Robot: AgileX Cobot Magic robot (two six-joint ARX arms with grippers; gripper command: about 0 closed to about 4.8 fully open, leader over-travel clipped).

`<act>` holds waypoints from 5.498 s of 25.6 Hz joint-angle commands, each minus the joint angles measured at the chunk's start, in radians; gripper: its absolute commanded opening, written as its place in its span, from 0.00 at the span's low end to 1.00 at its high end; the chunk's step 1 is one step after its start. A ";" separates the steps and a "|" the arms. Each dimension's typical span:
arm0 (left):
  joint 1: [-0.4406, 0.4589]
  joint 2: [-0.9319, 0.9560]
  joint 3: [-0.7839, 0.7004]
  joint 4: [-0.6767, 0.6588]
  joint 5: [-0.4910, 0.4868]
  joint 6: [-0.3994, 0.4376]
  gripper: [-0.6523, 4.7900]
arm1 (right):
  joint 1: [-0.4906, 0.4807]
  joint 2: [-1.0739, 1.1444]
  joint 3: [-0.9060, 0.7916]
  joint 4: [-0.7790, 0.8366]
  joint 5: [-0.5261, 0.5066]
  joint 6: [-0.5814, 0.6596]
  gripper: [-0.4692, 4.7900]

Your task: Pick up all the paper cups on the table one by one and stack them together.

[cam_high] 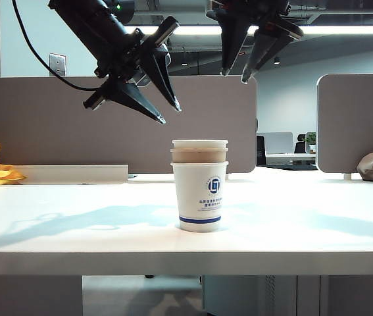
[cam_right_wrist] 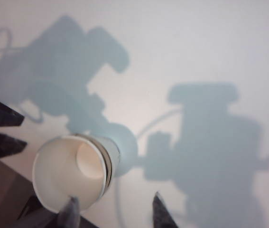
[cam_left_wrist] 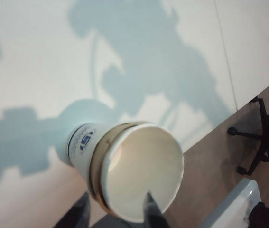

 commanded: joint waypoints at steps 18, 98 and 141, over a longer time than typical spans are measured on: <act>0.033 -0.123 0.004 -0.016 -0.036 0.090 0.11 | 0.006 -0.011 0.003 -0.027 -0.061 -0.053 0.07; 0.064 -1.350 -1.041 0.718 -0.541 0.242 0.11 | 0.009 -1.113 -1.292 1.183 0.048 -0.051 0.08; 0.338 -1.809 -1.627 1.043 -0.544 0.242 0.11 | -0.452 -1.735 -1.904 1.411 0.052 -0.051 0.08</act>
